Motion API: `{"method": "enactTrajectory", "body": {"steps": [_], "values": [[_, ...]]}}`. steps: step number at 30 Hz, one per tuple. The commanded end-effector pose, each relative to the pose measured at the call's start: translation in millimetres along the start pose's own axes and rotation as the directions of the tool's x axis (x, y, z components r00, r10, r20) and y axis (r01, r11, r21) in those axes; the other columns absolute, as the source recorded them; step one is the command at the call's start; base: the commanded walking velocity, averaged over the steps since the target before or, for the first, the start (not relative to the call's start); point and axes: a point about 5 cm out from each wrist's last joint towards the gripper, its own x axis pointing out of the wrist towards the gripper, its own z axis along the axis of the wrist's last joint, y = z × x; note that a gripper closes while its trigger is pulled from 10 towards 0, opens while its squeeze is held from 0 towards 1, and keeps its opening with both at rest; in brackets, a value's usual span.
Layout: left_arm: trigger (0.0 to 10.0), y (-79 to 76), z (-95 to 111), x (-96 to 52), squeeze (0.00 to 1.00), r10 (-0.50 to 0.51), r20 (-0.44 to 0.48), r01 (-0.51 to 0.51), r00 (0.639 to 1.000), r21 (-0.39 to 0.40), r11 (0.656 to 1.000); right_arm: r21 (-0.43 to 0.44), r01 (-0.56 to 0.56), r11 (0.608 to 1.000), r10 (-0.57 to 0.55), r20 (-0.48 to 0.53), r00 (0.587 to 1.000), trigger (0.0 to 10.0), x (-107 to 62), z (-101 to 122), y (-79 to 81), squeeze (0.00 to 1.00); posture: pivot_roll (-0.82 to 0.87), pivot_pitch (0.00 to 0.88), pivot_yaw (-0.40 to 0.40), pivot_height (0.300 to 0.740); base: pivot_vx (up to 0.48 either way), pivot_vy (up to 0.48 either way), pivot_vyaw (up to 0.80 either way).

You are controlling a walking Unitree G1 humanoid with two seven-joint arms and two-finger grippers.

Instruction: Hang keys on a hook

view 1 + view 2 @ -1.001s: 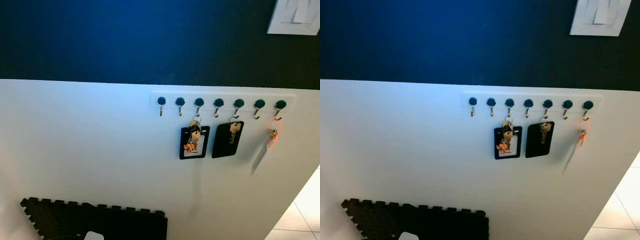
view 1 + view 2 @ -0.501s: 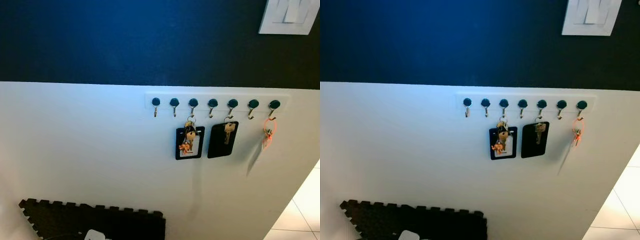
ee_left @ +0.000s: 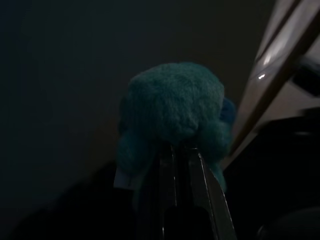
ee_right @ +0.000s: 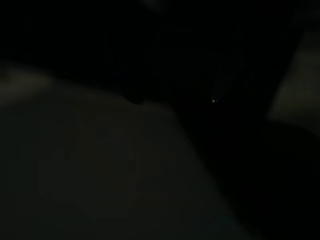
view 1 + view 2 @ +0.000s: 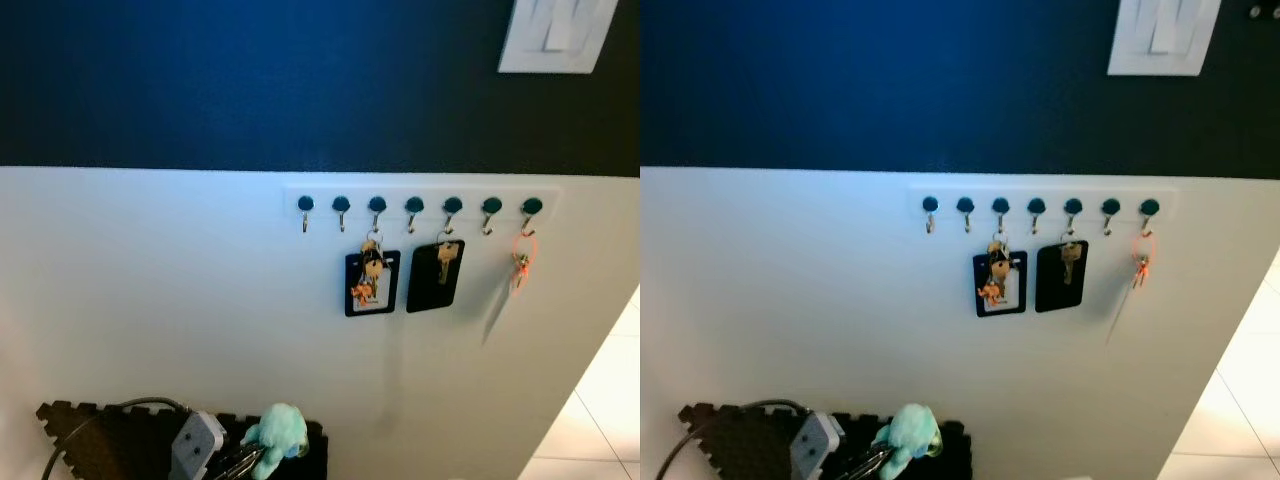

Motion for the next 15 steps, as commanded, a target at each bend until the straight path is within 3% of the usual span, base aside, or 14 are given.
{"method": "enactTrajectory", "body": {"steps": [1, 2, 5, 7, 9, 11, 12, 15], "values": [[10.0, -3.8, 4, -3.8, 0.0, -0.074, -0.01, 0.074, 0.997, 0.006, 0.997, -0.03, -0.065, 0.997, 0.067, 0.058, 0.996, 10.0, 2.0, 9, 6.0, 0.0, 0.06, 0.036, 0.014, 0.74, 0.0, 0.0, 0.0], [10.0, -3.8, 4, -3.8, 0.0, -0.074, -0.01, 0.074, 0.997, 0.006, 0.997, -0.03, -0.065, 0.997, 0.067, 0.058, 0.996, 10.0, 2.0, 9, 6.0, 0.0, 0.06, 0.036, 0.014, 0.74, 0.0, 0.0, 0.0], [10.0, -9.4, 13, -3.3, 0.0, -0.152, 0.002, 0.152, 0.988, 0.015, 0.988, -0.15, -0.156, 0.976, 0.182, 0.18, 0.967, 10.0, 7.7, 35, 18.6, 0.0, 0.05, 0.034, 0.016, 0.74, 0.0, 0.0, 0.0], [10.0, -10.5, 18, -0.8, 0.0, -0.174, 0.01, 0.174, 0.985, 0.023, 0.985, -0.173, -0.182, 0.968, 0.223, 0.262, 0.939, 10.0, 9.6, 51, 24.1, 0.0, 0.05, 0.031, 0.012, 0.74, 0.0, 0.0, 0.0], [10.0, -10.5, 22, 0.0, 0.0, -0.179, 0.012, 0.179, 0.984, 0.021, 0.984, -0.184, -0.195, 0.964, 0.242, 0.29, 0.926, 10.0, 10.0, 57, 25.9, 0.0, 0.05, 0.031, 0.012, 0.74, 0.0, 0.0, 0.0], [10.0, -5.8, 33, 4.5, 0.0, -0.164, 0.042, 0.162, 0.986, 0.046, 0.986, -0.208, -0.243, 0.947, 0.305, 0.355, 0.884, 10.0, 9.6, 72, 32.0, 0.0, 0.05, 0.03, 0.008, 0.74, 0.0, 0.0, 0.0], [10.0, 1.7, 45, 10.0, 0.0, -0.128, 0.09, 0.121, 0.988, 0.08, 0.989, -0.227, -0.28, 0.933, 0.352, 0.409, 0.842, 10.0, 7.3, 83, 37.2, 0.0, 0.05, 0.03, 0.004, 0.74, 0.0, 0.0, 0.0], [10.0, 3.2, 48, 11.0, 0.0, -0.12, 0.1, 0.112, 0.988, 0.086, 0.99, -0.231, -0.286, 0.93, 0.36, 0.418, 0.834, 10.0, 6.7, 85, 38.2, 0.0, 0.05, 0.03, 0.004, 0.74, 0.0, 0.0, 0.0]]}}
